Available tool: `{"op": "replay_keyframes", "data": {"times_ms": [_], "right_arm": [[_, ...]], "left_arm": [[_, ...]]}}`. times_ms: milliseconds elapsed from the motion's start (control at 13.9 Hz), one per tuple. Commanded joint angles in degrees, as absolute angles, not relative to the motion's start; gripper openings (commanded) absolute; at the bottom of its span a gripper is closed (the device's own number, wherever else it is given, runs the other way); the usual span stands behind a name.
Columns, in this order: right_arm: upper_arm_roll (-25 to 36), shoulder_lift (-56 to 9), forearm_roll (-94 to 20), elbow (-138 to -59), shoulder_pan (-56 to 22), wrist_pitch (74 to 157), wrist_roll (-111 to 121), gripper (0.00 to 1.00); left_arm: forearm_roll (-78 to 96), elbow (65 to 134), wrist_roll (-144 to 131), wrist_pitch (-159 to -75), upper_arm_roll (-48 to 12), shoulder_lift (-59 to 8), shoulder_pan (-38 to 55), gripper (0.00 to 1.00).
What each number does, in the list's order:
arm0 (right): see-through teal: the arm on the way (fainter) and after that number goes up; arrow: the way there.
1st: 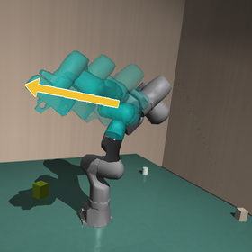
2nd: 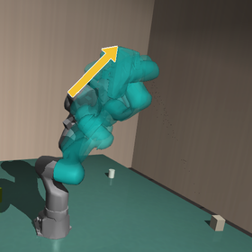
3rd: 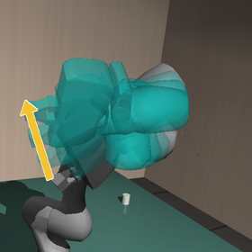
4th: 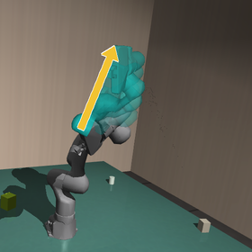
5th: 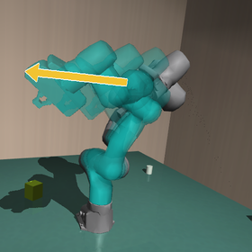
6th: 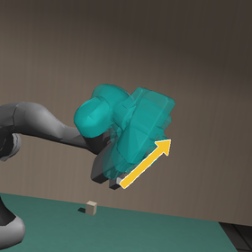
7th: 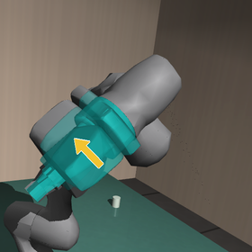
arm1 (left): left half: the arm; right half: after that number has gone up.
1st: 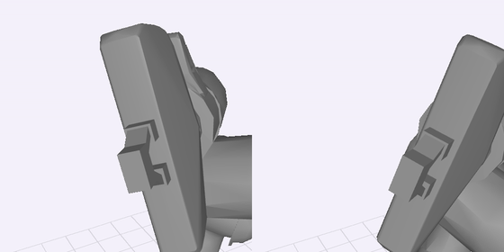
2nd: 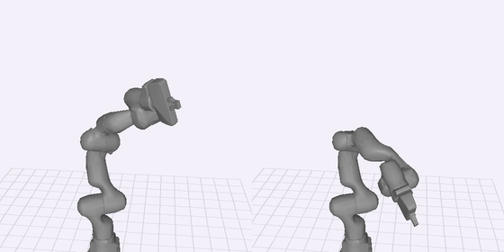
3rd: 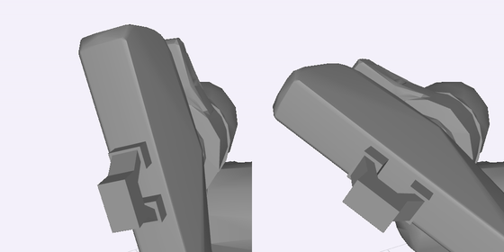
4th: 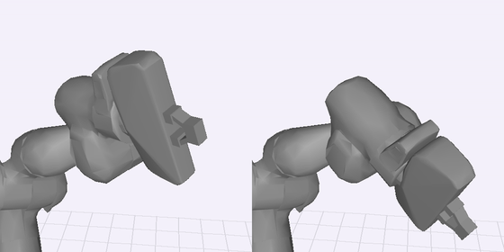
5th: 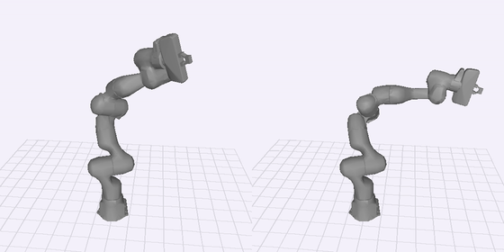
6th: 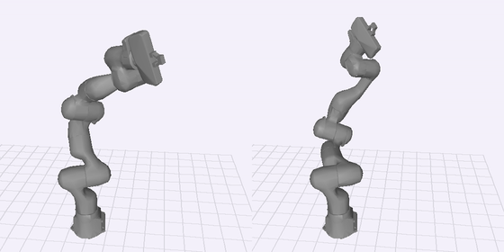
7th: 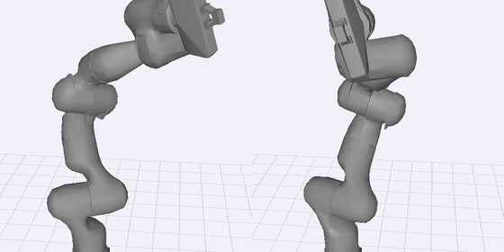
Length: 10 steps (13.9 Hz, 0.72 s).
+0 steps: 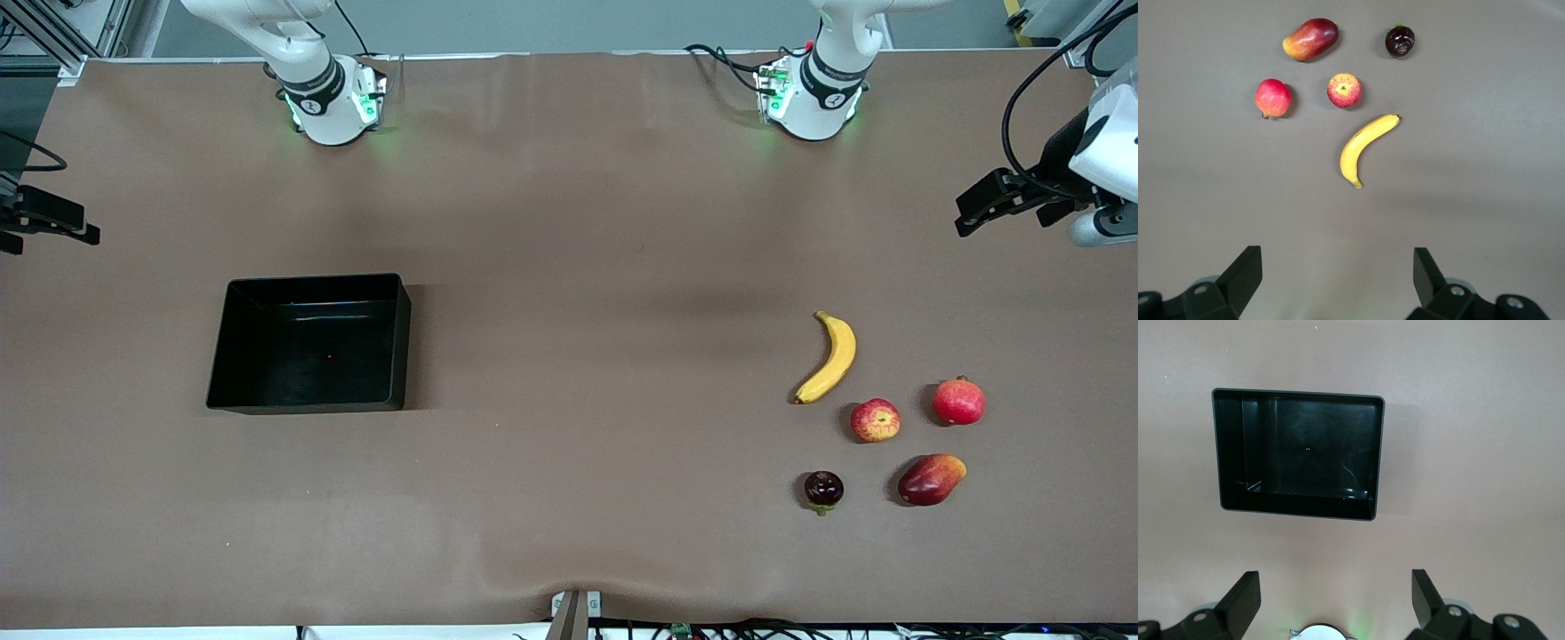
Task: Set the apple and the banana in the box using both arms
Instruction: 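Reach the right gripper to the rim of the black box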
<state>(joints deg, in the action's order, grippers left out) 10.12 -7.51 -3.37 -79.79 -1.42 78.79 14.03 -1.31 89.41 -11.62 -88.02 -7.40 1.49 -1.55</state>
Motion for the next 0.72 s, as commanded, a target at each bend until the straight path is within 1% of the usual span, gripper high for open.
{"op": "replay_keyframes", "data": {"times_ms": [0,216,361,649], "right_arm": [[10.1,-10.2,-4.0,-80.6,-4.1,80.5,13.0,1.00],[10.1,-13.6,-5.2,-82.3,-7.2,85.5,12.9,1.00],[10.1,-15.1,-7.5,-83.2,-7.5,87.9,13.0,1.00],[10.1,-17.5,-8.3,-83.1,-8.5,88.2,13.0,1.00]], "left_arm": [[-1.1,88.9,-11.0,-87.2,-7.6,1.5,-1.8,1.00],[-1.2,88.0,-11.3,-87.2,-7.6,0.6,-1.7,1.00],[-1.4,87.4,-11.7,-87.2,-7.6,0.3,-1.4,1.00],[-1.2,88.0,-12.3,-87.3,-7.8,-0.5,-1.5,1.00]]}}
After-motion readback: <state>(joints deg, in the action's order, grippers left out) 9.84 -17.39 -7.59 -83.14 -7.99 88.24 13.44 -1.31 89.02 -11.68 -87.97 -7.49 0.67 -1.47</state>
